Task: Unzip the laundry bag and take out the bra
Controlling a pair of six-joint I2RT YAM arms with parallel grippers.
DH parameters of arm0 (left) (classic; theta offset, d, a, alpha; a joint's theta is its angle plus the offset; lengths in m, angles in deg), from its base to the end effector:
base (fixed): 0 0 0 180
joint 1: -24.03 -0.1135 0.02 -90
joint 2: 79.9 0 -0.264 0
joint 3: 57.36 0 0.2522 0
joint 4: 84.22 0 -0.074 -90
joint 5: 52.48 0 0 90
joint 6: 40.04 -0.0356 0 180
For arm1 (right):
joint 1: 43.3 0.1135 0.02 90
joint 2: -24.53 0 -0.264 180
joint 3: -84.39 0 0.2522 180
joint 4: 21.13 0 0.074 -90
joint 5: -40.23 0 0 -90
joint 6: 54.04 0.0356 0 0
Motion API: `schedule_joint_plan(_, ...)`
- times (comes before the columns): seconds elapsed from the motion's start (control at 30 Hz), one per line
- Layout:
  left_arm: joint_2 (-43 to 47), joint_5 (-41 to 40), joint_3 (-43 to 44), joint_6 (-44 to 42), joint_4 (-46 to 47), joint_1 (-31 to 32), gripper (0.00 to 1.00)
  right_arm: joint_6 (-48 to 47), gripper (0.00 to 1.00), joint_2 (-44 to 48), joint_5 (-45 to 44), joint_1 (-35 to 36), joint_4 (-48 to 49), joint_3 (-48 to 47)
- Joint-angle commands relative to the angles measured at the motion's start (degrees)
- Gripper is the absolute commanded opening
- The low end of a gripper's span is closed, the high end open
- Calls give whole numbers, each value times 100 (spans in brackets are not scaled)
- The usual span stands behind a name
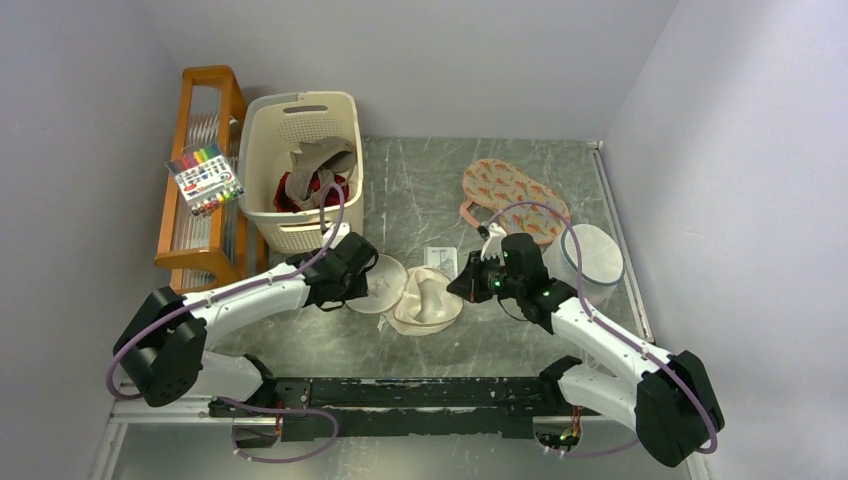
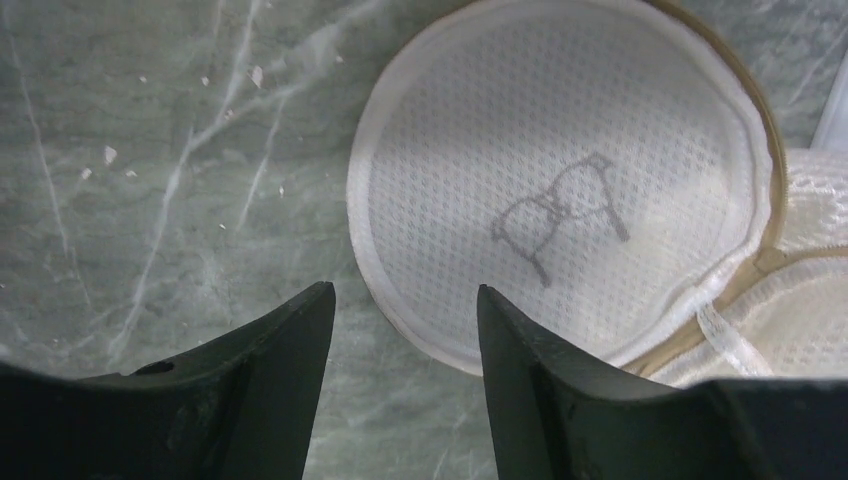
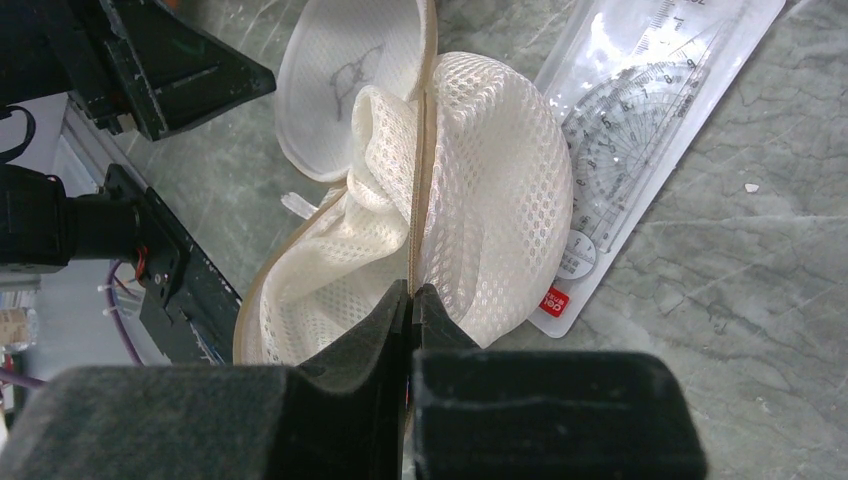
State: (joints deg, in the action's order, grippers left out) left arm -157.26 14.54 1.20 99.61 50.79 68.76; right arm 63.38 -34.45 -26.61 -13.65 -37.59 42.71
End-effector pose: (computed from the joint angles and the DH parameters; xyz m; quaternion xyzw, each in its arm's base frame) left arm 0.1861 -0.1648 0.1940 -0.0861 0.9516 -0.0312 0.2933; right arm 0.1786 0.1178 0.2054 -0.1114 0.8620 0.3761 0.3211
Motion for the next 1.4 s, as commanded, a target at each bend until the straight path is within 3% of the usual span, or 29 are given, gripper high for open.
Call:
schedule_joint_plan(0.0,4,-650,-181,12,668,-2,61,-47,0,112,-11,23,1,-5)
schedule_joint_plan(0.17,-357,-859,-119,-52,703,-94,50,-44,0,104,4,23,22,7)
schedule_joint_plan(0.33,-558,-1006,-222,13,788,-174,48,-24,0,28,57,23,103,16)
schedule_joint_plan(0.7,-715,-397,-902,-147,1837,-213,46,-38,0,-17,52,23,104,-66)
schedule_joint_plan(0.8,-840,-326,-990,-131,1966,-219,41,-9,0,-42,96,21,129,-88)
schedule_joint_plan(0.87,-854,-334,-1020,-65,1940,-214,29,-4,0,-43,106,22,123,-97)
schedule_joint_plan(0.97,-618,-477,-999,15,1606,-215,13,-189,0,-82,345,55,148,-147)
schedule_joint_plan(1.03,-276,-629,-911,-8,1241,-211,8,-413,0,-135,250,229,-41,-317)
schedule_joint_plan(1.17,743,-973,-611,-111,256,-145,7,-555,0,-204,220,518,-117,-448)
schedule_joint_plan(1.37,2069,-1155,10,-550,-1029,-80,7,152,0,-634,614,873,921,-294)
